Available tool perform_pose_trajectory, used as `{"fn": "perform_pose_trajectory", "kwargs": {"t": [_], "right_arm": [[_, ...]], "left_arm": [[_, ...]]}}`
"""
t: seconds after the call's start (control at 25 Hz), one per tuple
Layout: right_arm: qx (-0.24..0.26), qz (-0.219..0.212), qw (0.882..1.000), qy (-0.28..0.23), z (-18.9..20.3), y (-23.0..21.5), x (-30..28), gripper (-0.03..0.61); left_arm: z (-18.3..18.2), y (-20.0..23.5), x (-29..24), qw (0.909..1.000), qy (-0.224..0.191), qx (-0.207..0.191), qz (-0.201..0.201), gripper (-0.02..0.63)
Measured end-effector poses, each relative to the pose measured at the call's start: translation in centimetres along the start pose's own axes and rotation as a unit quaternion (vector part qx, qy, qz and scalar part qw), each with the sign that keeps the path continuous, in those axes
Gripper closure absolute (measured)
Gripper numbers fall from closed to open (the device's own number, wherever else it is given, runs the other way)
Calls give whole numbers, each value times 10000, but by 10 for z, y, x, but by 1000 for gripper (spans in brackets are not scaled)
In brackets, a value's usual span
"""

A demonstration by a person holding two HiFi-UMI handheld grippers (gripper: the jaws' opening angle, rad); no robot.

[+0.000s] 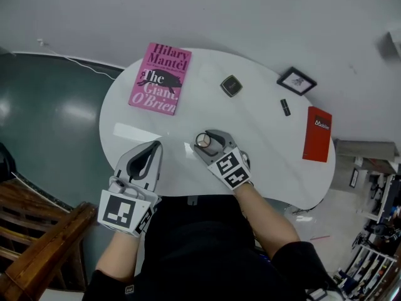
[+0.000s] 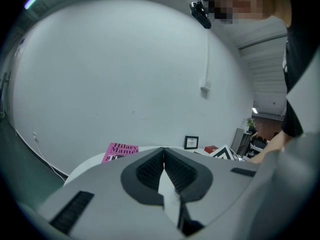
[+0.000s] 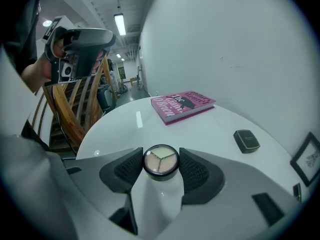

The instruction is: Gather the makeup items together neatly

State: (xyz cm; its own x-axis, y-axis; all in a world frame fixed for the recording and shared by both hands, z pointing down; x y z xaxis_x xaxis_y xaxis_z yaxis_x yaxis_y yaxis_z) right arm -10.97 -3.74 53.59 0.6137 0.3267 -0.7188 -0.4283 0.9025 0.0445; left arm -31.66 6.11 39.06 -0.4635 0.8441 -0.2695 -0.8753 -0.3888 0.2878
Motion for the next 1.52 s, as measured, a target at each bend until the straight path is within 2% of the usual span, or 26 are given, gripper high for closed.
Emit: {"fn": "perform_pose_trajectory", "kwargs": {"t": [0.36,0.8,1.04,1.52], "right_arm": [[-148,246,9994,-184,19,-72,38,351],[-454,304,9984,-170,68,-148,46,351],[-478,274,9983,-178,85,-164,41,351],[-567,170,9982,-136,106,-165,37,351]], "left_arm": [[-23,-29,-54,9998,15,-196,-75,600],[-20,-69,-120,9993,364,-77,-81,600],[-16,-81,-143,9986,527,-92,-54,600],[-9,-87,-158,9980,617,-113,-65,600]]}}
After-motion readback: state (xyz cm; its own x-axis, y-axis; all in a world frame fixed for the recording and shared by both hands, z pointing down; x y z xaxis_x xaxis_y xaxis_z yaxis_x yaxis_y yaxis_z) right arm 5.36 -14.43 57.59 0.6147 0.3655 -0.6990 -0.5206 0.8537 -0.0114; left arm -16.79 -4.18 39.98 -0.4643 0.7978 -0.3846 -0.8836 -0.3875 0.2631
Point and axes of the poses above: the fingertips, and each gripper's own axes: x backward along the fingers, y to its left, z out of its underside, the point moved 10 cm from there along x, backward along the fingers, and after that the axes turned 7 degrees about z, right-handed, at the moved point
